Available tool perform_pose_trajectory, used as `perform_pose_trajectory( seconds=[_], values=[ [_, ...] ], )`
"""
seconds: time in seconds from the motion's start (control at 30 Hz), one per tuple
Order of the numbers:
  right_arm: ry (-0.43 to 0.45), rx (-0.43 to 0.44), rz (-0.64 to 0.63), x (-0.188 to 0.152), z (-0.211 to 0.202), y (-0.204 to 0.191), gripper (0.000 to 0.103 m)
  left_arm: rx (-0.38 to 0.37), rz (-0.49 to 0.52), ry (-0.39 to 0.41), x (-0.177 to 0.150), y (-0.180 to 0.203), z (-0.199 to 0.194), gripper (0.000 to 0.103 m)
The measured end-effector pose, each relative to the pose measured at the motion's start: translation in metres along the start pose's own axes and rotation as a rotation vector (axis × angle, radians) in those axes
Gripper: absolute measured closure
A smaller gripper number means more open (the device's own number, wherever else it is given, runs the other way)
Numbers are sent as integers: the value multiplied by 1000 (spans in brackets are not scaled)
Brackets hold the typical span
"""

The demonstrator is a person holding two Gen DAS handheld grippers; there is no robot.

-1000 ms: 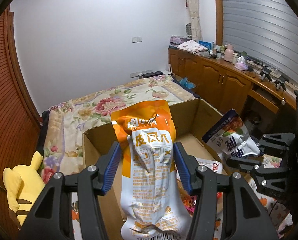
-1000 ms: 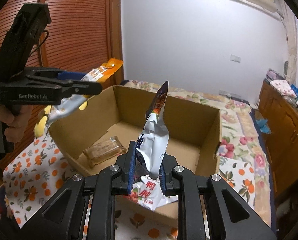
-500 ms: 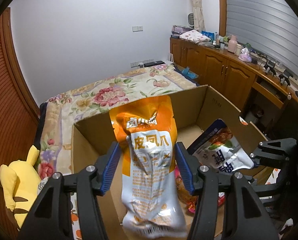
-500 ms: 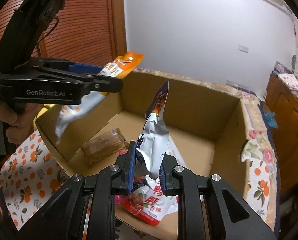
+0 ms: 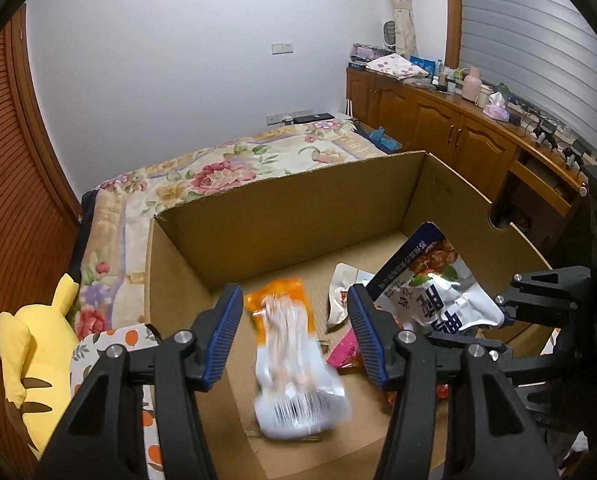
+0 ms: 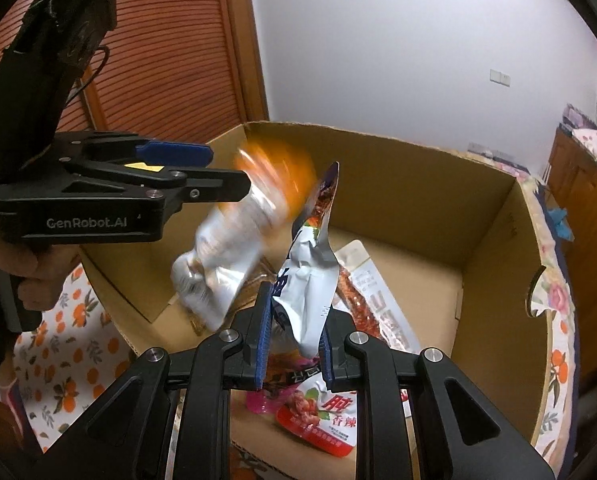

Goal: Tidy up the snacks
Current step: 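Open both tools to drop the packets into the box, then move both tools back toward the remaining snacks on the sheet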

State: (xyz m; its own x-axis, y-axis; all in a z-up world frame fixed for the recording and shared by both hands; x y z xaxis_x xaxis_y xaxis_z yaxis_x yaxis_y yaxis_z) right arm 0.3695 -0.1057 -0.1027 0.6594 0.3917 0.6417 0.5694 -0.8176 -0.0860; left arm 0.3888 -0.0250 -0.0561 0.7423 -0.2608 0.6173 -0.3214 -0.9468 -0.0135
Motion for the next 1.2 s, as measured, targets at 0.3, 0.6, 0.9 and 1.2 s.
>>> perform_pose_trajectory(
  seconds=[0.3, 0.6, 0.9, 1.2],
  values=[
    [2, -13, 16, 1, -1, 2, 70, 2, -2, 8, -5, 1, -5, 49],
    [64, -60, 49, -1, -35, 5, 67, 1, 1, 51, -20, 8, -43, 48],
    [118, -77, 46, -19, -81, -21, 65, -5, 3, 103, -49, 20, -91, 43],
    [129, -91, 57, -57, -107, -46, 64, -23, 11, 122, -89, 34, -116, 34]
  ],
)
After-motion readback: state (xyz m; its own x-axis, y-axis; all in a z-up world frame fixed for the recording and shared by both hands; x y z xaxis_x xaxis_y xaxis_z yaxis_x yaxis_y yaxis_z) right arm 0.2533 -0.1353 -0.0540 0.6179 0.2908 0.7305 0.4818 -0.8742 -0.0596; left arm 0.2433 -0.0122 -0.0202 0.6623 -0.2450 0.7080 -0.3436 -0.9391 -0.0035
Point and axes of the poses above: each gripper's, at about its wrist camera, not at the fingertips, and z roughly the way its jaws point, y to its right, x to its top, the point moved 9 cm from there along z, roughly the way its jaws point, and after that the axes turned 8 degrees about -y, right-handed, at the moved point
